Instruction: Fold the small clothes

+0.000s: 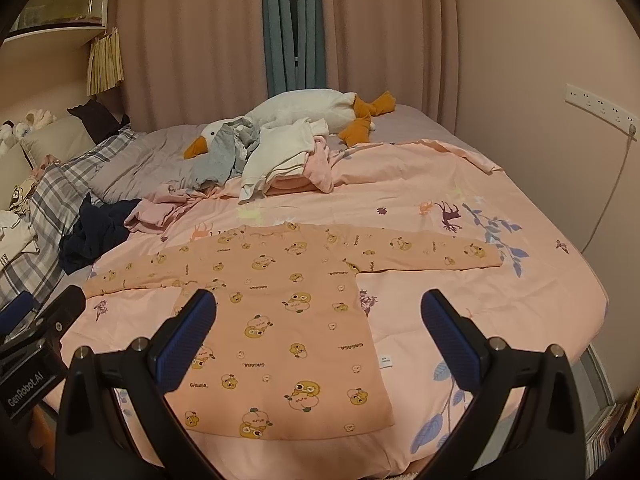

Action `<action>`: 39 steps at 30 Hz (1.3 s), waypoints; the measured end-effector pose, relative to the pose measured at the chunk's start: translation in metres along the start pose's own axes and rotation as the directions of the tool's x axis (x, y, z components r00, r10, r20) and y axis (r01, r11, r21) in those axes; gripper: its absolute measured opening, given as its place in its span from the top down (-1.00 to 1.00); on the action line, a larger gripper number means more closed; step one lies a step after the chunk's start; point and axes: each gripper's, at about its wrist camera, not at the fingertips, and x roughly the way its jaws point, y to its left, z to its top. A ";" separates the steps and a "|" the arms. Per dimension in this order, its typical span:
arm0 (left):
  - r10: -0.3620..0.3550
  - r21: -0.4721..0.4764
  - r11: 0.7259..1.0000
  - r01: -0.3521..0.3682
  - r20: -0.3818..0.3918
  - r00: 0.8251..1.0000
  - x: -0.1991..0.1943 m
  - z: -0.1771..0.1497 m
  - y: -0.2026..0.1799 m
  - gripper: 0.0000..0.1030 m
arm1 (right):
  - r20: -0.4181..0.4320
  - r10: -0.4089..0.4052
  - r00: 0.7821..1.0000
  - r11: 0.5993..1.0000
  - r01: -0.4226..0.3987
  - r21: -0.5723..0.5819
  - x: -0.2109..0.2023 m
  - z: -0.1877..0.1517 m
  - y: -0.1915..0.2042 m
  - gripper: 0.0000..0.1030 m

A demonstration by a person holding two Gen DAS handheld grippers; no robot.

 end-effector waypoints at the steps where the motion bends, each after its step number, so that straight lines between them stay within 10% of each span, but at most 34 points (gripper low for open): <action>1: 0.002 0.000 1.000 -0.002 0.001 1.000 0.000 0.000 -0.001 -0.99 | -0.001 -0.002 1.000 1.000 0.002 -0.001 0.000 0.000 0.000 -0.99; 39: 0.003 0.007 1.000 -0.003 -0.001 1.000 0.002 0.003 -0.002 -0.99 | 0.006 -0.007 1.000 1.000 0.007 0.015 -0.002 0.002 -0.005 -0.99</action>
